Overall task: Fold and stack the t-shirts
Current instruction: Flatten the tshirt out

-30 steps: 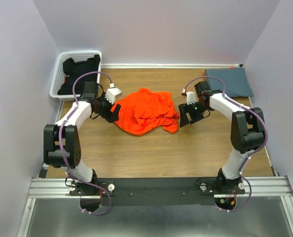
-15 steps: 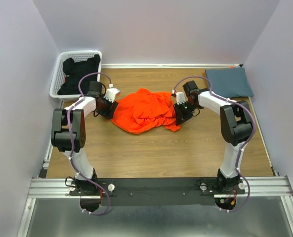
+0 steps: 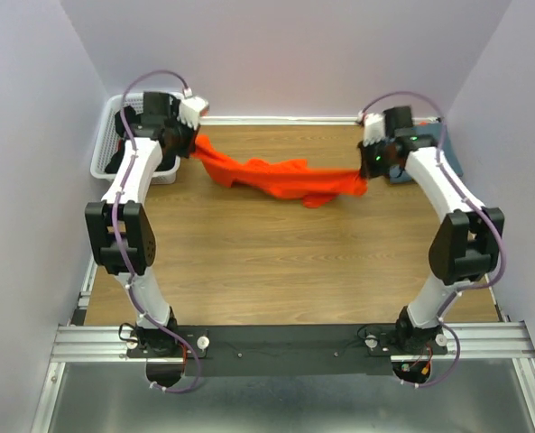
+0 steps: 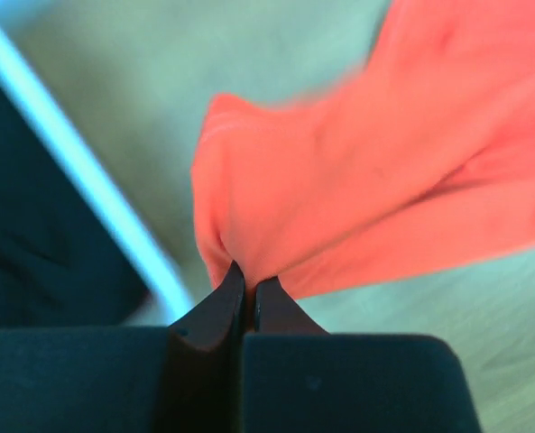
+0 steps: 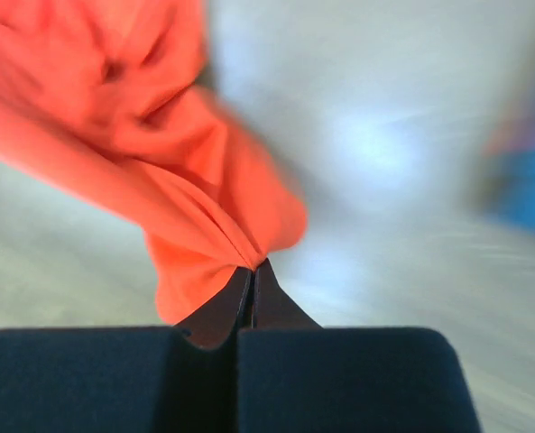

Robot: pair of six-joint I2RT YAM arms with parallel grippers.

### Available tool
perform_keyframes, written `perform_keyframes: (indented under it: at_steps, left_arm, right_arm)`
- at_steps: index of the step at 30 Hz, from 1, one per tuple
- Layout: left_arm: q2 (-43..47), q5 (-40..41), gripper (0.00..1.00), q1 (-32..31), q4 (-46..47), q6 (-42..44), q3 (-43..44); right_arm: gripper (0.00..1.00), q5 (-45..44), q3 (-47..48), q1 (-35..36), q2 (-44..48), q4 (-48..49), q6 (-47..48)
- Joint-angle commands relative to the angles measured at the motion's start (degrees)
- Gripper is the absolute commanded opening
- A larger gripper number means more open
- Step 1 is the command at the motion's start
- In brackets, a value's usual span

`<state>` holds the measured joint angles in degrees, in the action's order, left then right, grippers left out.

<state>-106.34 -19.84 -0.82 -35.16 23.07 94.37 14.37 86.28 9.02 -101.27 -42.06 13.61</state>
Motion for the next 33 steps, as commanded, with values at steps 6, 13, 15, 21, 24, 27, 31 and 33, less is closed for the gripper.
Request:
perform_keyframes:
  at_steps: [6, 13, 15, 21, 24, 27, 31, 33]
  left_arm:
    - [3.8, -8.2, 0.0, 2.0, -7.0, -4.5, 20.1]
    - [12.5, -9.7, 0.0, 3.0, -7.2, -3.4, 16.0]
    - [13.6, -10.8, 0.0, 3.2, -8.5, -2.6, 15.9]
    - [18.8, -11.2, 0.0, 3.1, -8.1, -3.6, 14.4]
    - [14.9, -10.1, 0.0, 3.1, -8.2, -4.4, 16.4]
    - [10.2, -11.2, 0.0, 3.1, -8.9, -6.0, 21.6]
    - [-2.3, -12.0, 0.0, 3.1, -10.0, -8.2, 33.9]
    - [-6.7, -12.6, 0.0, 3.1, -11.0, -10.1, 44.3]
  right_arm:
    - [0.01, -10.4, 17.4, -6.7, 4.9, 0.0, 6.3]
    - [0.01, -13.4, 22.2, -7.1, 10.6, -0.3, 9.8]
    - [0.01, -13.7, 21.7, -7.1, 11.9, -0.6, 10.2]
    - [0.0, -15.7, 20.2, -7.2, 14.4, -0.7, 11.1]
    - [0.0, -16.2, 22.1, -7.1, 10.8, 0.0, 11.1]
    - [0.01, -16.7, 27.6, -7.2, 4.8, 0.7, 10.8]
    - [0.0, -17.8, 38.1, -7.2, -4.7, 0.9, 10.7]
    - [0.0, -18.9, 46.4, -7.2, -10.1, 0.9, 10.4]
